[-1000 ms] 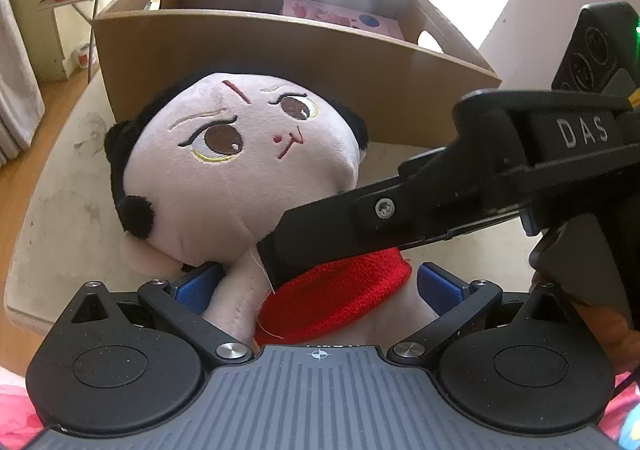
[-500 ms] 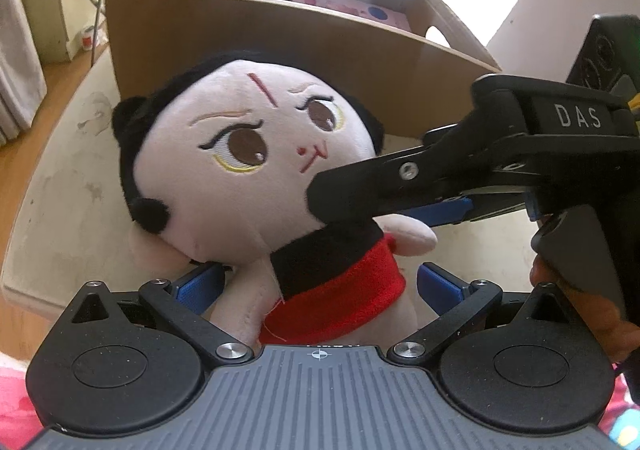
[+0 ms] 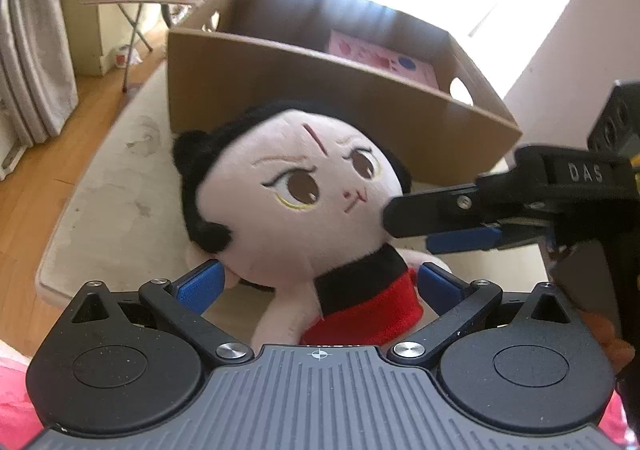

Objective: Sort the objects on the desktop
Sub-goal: 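Lift the plush doll with the right gripper toward the box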

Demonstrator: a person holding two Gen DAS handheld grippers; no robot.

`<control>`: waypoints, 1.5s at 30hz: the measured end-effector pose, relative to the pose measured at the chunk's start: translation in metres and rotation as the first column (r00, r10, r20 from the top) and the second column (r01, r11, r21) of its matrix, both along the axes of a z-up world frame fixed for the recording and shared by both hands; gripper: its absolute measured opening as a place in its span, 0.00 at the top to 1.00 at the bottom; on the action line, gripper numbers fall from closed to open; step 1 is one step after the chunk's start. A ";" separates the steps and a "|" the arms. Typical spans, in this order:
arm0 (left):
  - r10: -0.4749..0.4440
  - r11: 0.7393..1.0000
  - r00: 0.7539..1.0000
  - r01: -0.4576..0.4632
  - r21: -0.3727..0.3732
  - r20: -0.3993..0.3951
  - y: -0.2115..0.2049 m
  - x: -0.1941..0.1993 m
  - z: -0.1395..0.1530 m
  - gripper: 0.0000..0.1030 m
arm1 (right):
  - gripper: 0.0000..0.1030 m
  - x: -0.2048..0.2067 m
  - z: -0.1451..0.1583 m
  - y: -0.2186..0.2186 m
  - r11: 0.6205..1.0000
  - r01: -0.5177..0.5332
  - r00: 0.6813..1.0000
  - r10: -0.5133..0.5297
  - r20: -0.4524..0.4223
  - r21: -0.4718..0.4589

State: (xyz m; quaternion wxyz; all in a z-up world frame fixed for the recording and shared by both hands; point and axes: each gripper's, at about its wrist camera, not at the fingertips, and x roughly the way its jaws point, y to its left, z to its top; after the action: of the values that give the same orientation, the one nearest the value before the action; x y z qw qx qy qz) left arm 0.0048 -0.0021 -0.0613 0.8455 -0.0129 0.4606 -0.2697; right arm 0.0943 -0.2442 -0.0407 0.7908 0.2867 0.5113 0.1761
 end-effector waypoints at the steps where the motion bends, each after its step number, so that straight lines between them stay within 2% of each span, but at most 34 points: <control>1: 0.010 1.000 1.000 -0.010 -0.007 0.004 0.003 0.000 0.002 0.00 | 0.00 -0.001 0.002 0.000 1.000 0.004 1.000 -0.004 0.011 -0.010; 7: 0.062 0.997 0.997 -0.060 -0.056 0.041 0.016 -0.002 0.012 0.00 | 0.00 -0.013 0.018 0.000 0.995 0.014 0.997 -0.006 0.080 -0.099; 16: 0.152 0.987 0.978 -0.144 -0.065 0.140 0.034 -0.009 0.027 0.00 | 0.00 -0.032 0.046 0.006 0.973 0.038 0.979 0.009 0.203 -0.226; 19: 0.165 0.985 0.973 -0.154 -0.077 0.162 0.040 -0.010 0.032 0.00 | 0.00 -0.036 0.058 0.013 0.956 0.055 0.967 0.021 0.256 -0.289; 24: 0.188 0.978 0.968 -0.170 -0.117 0.166 0.053 -0.010 0.036 0.00 | 0.00 -0.041 0.072 0.027 0.900 0.095 0.945 0.052 0.322 -0.426; 26: 0.209 0.975 0.964 -0.191 -0.118 0.167 0.058 -0.010 0.037 0.00 | 0.00 -0.046 0.078 0.035 0.866 0.111 0.927 0.086 0.364 -0.487; 30: 0.255 0.967 0.941 -0.251 -0.048 0.223 0.062 -0.012 0.040 0.00 | 0.00 -0.055 0.086 0.050 0.798 0.138 0.893 0.157 0.422 -0.587; 33: 0.268 0.960 0.925 -0.280 0.004 0.270 0.064 -0.015 0.041 0.00 | 0.00 -0.055 0.092 0.058 0.770 0.119 0.883 0.206 0.421 -0.627; 36: 0.279 0.957 0.923 -0.290 0.005 0.264 0.071 -0.015 0.042 0.00 | 0.00 -0.060 0.099 0.065 0.751 0.124 0.857 0.248 0.451 -0.649; 39: 0.285 0.955 0.924 -0.297 0.009 0.256 0.078 -0.015 0.042 0.00 | 0.00 -0.064 0.110 0.064 0.777 0.143 0.831 0.243 0.501 -0.613; 42: 0.294 0.950 0.919 -0.310 0.021 0.262 0.083 -0.017 0.040 0.00 | 0.00 -0.061 0.116 0.053 0.868 0.085 0.828 0.211 0.519 -0.488; 45: 0.298 0.950 0.922 -0.313 0.021 0.248 0.091 -0.018 0.039 0.00 | 0.00 -0.056 0.115 0.042 0.927 0.029 0.836 0.182 0.517 -0.374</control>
State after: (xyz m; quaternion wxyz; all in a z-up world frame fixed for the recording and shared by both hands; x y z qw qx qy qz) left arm -0.0133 0.0891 -0.0226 0.9270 -0.0263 0.3542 -0.1203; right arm 0.0378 -0.2018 0.0743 0.9343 0.0513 0.3013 0.1835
